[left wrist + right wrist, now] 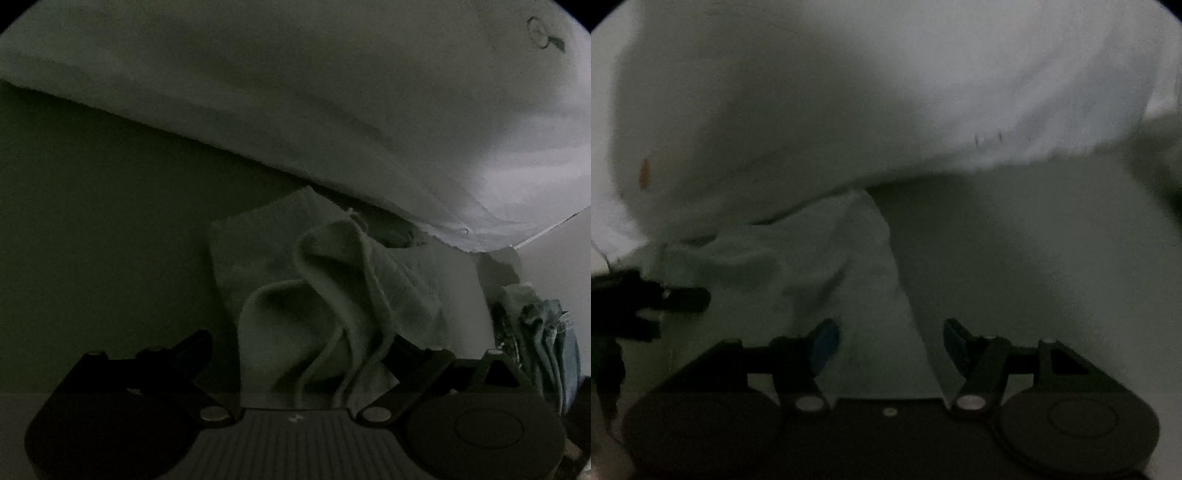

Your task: Fold clothes

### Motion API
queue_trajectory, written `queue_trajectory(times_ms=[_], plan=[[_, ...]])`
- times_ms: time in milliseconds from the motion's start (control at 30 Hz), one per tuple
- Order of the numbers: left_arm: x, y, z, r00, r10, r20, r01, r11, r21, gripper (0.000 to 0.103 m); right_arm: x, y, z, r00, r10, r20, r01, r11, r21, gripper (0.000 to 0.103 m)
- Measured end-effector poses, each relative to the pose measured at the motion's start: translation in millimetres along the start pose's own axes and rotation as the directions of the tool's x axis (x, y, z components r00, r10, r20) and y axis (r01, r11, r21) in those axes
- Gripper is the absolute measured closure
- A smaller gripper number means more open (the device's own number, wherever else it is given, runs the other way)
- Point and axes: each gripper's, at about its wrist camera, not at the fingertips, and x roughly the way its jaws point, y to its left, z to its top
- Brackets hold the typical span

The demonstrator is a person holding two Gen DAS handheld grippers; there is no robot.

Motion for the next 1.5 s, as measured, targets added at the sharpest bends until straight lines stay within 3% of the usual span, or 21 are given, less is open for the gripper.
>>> queue_trajectory(times_ms=[167, 200, 233, 267, 333, 467, 533, 767, 1167, 1500], plan=[[2.8, -2.5, -0.2, 1.0, -0.02, 0.015, 0.02, 1.0, -0.01, 0.008, 22.7, -2.9, -3.9, 0.998, 0.06, -0.032, -0.06, 0.998, 0.006, 0.032], [3.3, -3.2, -1.3, 1.0, -0.012, 0.027, 0.013, 1.0, -0.016, 0.01, 25.4, 0.0, -4.8, 0.998, 0.052, -0.03, -0.052, 0.999, -0.006, 0.032], [3.8, -5.2, -2.1, 0.999, 0.002, 0.034, -0.001, 1.0, -0.014, 0.021, 26.4, 1.9, -2.7, 0.998, 0.046, -0.035, -0.046, 0.999, -0.006, 0.034], [3.3, -7.4, -3.0, 0.999, 0.018, 0.037, -0.018, 1.0, -0.004, 0.029, 27.4, 3.8, -0.6, 0.998, 0.041, -0.04, -0.041, 0.999, -0.005, 0.036], [2.1, -11.7, -4.7, 0.998, 0.049, 0.044, -0.049, 0.999, 0.014, 0.036, 25.5, 4.0, 5.0, 0.996, 0.063, -0.059, -0.061, 0.997, 0.039, 0.058], [8.4, -27.9, -5.6, 0.995, 0.09, 0.048, -0.091, 0.996, 0.023, 0.045, 16.7, 2.5, 5.2, 0.996, 0.068, -0.055, -0.064, 0.994, 0.084, 0.071], [5.8, -33.7, -6.2, 0.993, 0.11, 0.05, -0.111, 0.994, 0.019, 0.049, 10.6, 2.0, 4.3, 0.996, 0.084, -0.037, -0.08, 0.992, 0.099, 0.084], [-31.4, -58.3, -15.7, 0.987, 0.126, 0.097, -0.129, 0.991, 0.026, 0.058, -27.0, 16.2, 3.9, 0.99, 0.124, 0.063, -0.131, 0.986, 0.107, 0.089], [-140.9, -94.6, -51.4, 0.972, -0.043, 0.229, 0.016, 0.993, 0.119, 0.059, -150.3, 66.1, -14.0, 0.96, 0.065, 0.271, -0.088, 0.994, 0.071, 0.089], [-187.1, -167.8, -92.2, 0.938, -0.224, 0.265, 0.149, 0.949, 0.277, 0.059, -270.1, 63.4, -44.7, 0.912, -0.064, 0.404, 0.033, 0.996, 0.083, 0.089]])
